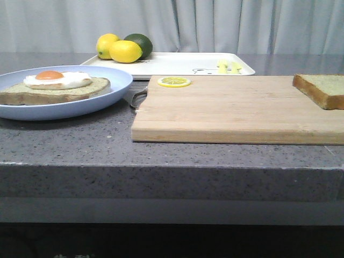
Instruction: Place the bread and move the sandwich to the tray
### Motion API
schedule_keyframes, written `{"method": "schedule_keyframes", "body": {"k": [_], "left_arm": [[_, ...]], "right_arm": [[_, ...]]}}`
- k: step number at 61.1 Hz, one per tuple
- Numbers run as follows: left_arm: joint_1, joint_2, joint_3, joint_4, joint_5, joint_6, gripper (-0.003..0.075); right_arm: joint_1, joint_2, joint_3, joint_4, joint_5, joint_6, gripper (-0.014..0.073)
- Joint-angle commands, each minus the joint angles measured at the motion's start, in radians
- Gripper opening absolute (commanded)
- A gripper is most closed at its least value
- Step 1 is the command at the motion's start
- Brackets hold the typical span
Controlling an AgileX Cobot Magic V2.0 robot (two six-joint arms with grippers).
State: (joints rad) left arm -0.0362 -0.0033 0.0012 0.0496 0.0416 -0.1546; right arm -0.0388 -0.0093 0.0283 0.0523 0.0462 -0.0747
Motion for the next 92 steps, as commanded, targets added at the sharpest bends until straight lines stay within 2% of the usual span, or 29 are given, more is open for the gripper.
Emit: {"method": "schedule_keyframes", "body": {"k": [1, 44, 56, 69, 79, 92], "left_arm": [[-0.001, -0.021, 0.006, -0.008, -0.077, -0.009, -0.0018], [-0.001, -0.021, 0.006, -0.008, -0.077, -0.009, -0.0018], [-0.001, -0.021, -0.004, -0.008, -0.093, -0.009, -0.0018], [-0.001, -0.012, -0.166, -0.008, -0.015, -0.009, -0.0018], [-0.001, 0.058, -0.377, -0.008, 0.134, -0.008, -0.0018], [-0.001, 0.24, -0.638, -0.008, 0.319, -0.006, -0.0018]], "right_arm": [[-0.004, -0.023, -0.005, 0.0, -0.085, -0.003, -0.0118], [-0.004, -0.023, -0.005, 0.0, -0.089, -0.003, -0.0118], [-0.004, -0.023, -0.014, 0.003, -0.133, -0.003, -0.0118], [-0.004, -0.017, -0.172, 0.004, 0.014, -0.003, -0.0118], [-0.004, 0.044, -0.369, 0.003, 0.172, -0.003, -0.0118], [-0.004, 0.198, -0.602, 0.003, 0.32, -0.003, -0.0118]]}}
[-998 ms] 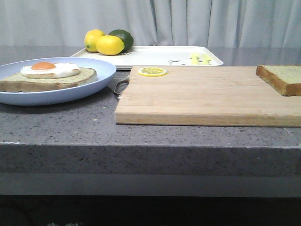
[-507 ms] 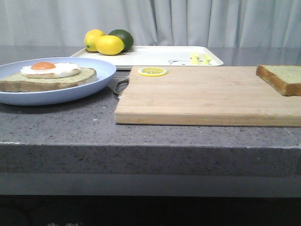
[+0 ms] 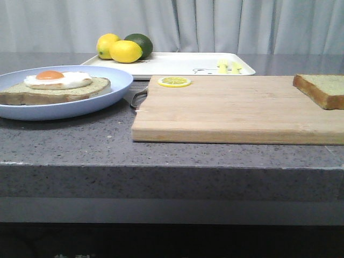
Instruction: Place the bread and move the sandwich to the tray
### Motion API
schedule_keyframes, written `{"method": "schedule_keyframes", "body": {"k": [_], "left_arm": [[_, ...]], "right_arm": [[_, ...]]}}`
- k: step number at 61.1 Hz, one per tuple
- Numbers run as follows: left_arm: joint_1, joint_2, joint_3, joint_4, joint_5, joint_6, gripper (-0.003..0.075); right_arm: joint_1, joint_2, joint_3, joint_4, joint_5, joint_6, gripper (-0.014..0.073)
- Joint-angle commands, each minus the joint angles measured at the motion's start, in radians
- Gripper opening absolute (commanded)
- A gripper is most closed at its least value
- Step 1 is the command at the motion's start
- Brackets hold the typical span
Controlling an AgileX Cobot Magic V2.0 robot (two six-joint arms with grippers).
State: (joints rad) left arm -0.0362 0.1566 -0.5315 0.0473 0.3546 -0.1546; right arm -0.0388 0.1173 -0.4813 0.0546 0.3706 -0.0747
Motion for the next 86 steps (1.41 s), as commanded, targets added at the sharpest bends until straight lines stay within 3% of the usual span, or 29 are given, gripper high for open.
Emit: {"method": "schedule_keyframes", "body": {"k": [1, 13, 49, 54, 58, 66, 70, 86], "left_arm": [[-0.001, 0.092, -0.119, -0.006, 0.017, -0.006, -0.0018], [-0.001, 0.236, -0.243, -0.006, 0.153, 0.082, -0.0018], [-0.001, 0.414, -0.194, -0.002, 0.156, 0.082, -0.0017], [-0.001, 0.423, -0.194, -0.002, 0.151, 0.082, 0.0022], [-0.001, 0.425, -0.194, -0.002, 0.148, 0.082, 0.0097], [-0.001, 0.425, -0.194, -0.007, 0.131, 0.082, 0.0391], [-0.001, 0.425, -0.194, -0.007, 0.13, 0.082, 0.0487], [-0.074, 0.425, -0.194, -0.047, 0.133, 0.082, 0.0457]], "right_arm": [[-0.004, 0.088, -0.113, 0.001, 0.012, -0.003, -0.0118], [-0.004, 0.237, -0.251, 0.001, 0.183, -0.003, -0.0118], [-0.004, 0.425, -0.237, 0.001, 0.335, -0.003, -0.0104], [-0.004, 0.441, -0.237, 0.001, 0.362, -0.003, -0.0011], [-0.004, 0.451, -0.237, 0.001, 0.379, -0.004, 0.013], [-0.004, 0.457, -0.237, 0.001, 0.393, -0.004, 0.0436], [-0.004, 0.457, -0.237, 0.002, 0.395, -0.004, 0.0519], [-0.004, 0.468, -0.245, 0.044, 0.402, -0.004, 0.054]]}}
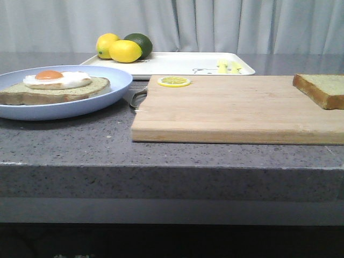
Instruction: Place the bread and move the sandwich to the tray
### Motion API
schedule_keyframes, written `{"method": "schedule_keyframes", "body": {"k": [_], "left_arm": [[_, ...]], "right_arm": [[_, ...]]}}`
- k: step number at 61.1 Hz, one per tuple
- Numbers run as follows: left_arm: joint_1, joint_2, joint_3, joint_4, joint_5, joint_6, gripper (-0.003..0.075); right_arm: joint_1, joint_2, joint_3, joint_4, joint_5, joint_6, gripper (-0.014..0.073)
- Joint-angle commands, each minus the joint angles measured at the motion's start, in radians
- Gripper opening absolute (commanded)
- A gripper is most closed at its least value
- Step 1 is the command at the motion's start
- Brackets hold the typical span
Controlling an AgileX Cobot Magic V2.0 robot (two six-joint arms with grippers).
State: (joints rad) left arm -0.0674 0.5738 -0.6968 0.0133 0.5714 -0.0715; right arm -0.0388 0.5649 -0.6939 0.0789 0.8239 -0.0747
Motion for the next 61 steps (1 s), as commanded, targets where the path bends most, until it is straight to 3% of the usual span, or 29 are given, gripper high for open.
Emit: {"method": "schedule_keyframes", "body": {"k": [1, 21, 36, 45, 61], "left_arm": [[-0.06, 0.008, -0.029, -0.013, -0.084, -0.001, 0.0453], [-0.29, 0.008, -0.029, 0.01, -0.084, 0.006, 0.044], [-0.334, 0.008, -0.029, 0.037, -0.084, 0.006, 0.044], [-0.334, 0.008, -0.029, 0.047, -0.084, 0.006, 0.044], [-0.334, 0.008, -0.029, 0.052, -0.084, 0.006, 0.044]], "right_arm": [[-0.004, 0.024, -0.035, 0.021, -0.047, -0.004, 0.054], [-0.004, 0.241, -0.22, 0.021, 0.182, -0.004, 0.054], [-0.028, 0.451, -0.383, 0.018, 0.283, -0.004, 0.054], [-0.152, 0.539, -0.428, 0.068, 0.297, -0.038, 0.054], [-0.531, 0.693, -0.428, 0.484, 0.331, -0.335, 0.0528]]}}
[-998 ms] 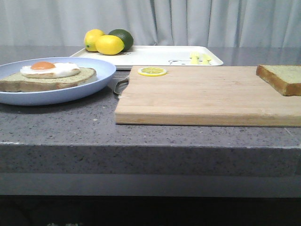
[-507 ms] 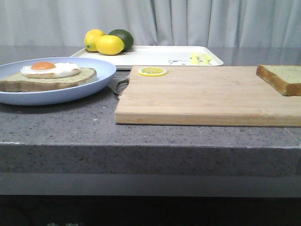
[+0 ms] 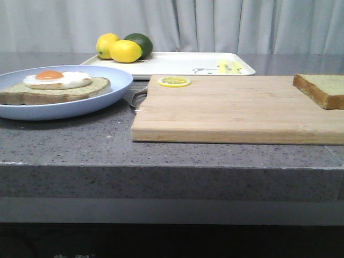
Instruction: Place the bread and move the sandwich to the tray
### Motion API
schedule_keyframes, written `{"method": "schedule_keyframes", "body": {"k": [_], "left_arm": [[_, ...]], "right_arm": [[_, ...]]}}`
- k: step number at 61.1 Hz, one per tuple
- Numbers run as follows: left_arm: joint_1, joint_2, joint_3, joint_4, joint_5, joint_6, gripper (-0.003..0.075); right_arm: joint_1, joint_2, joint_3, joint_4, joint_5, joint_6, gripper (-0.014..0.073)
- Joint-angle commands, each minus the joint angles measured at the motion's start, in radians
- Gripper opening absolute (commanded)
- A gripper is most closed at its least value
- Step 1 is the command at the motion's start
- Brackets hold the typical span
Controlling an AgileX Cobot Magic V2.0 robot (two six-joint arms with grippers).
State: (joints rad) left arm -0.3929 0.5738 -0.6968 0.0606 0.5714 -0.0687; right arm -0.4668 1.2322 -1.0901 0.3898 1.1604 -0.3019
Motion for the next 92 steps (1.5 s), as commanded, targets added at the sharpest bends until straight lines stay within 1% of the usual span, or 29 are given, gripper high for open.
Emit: {"method": "schedule_keyframes", "body": {"k": [1, 5, 9, 14, 18, 36, 58, 65, 71, 77, 82, 92], "left_arm": [[-0.009, 0.008, -0.029, 0.005, -0.084, 0.003, 0.044], [-0.009, 0.008, -0.029, 0.005, -0.084, 0.003, 0.044], [-0.009, 0.008, -0.029, 0.014, -0.081, 0.003, 0.044], [-0.009, 0.008, -0.029, 0.021, -0.079, 0.003, 0.044], [-0.009, 0.008, -0.029, 0.023, -0.076, 0.003, 0.044], [-0.009, 0.008, -0.029, 0.023, -0.076, 0.003, 0.044], [-0.009, 0.008, -0.029, 0.025, -0.076, 0.003, 0.044], [-0.009, 0.008, -0.029, 0.025, -0.076, 0.003, 0.044], [-0.009, 0.008, -0.029, 0.025, -0.076, 0.003, 0.044], [-0.009, 0.008, -0.029, 0.025, -0.076, 0.003, 0.044], [-0.009, 0.008, -0.029, 0.025, -0.076, 0.003, 0.044], [-0.009, 0.008, -0.029, 0.025, -0.076, 0.003, 0.044]], "right_arm": [[-0.121, 0.035, -0.032, 0.214, -0.004, -0.123, 0.0528], [-0.189, 0.073, -0.032, 0.329, 0.006, -0.197, 0.0528], [-0.22, 0.113, -0.032, 0.421, 0.017, -0.256, 0.0528], [-0.229, 0.158, -0.032, 0.505, 0.021, -0.303, 0.0528], [-0.229, 0.193, -0.032, 0.534, 0.022, -0.323, 0.0528], [-0.229, 0.342, -0.032, 0.624, 0.03, -0.388, 0.0528], [-0.226, 0.44, -0.032, 0.699, 0.063, -0.461, 0.0526], [-0.226, 0.464, -0.032, 0.735, 0.094, -0.485, 0.047], [-0.225, 0.484, -0.032, 0.736, 0.106, -0.484, 0.0411], [-0.223, 0.497, -0.032, 0.738, 0.113, -0.484, 0.0374], [-0.212, 0.499, -0.032, 0.738, 0.113, -0.485, 0.036], [-0.18, 0.499, -0.032, 0.738, 0.106, -0.498, 0.036]]}}
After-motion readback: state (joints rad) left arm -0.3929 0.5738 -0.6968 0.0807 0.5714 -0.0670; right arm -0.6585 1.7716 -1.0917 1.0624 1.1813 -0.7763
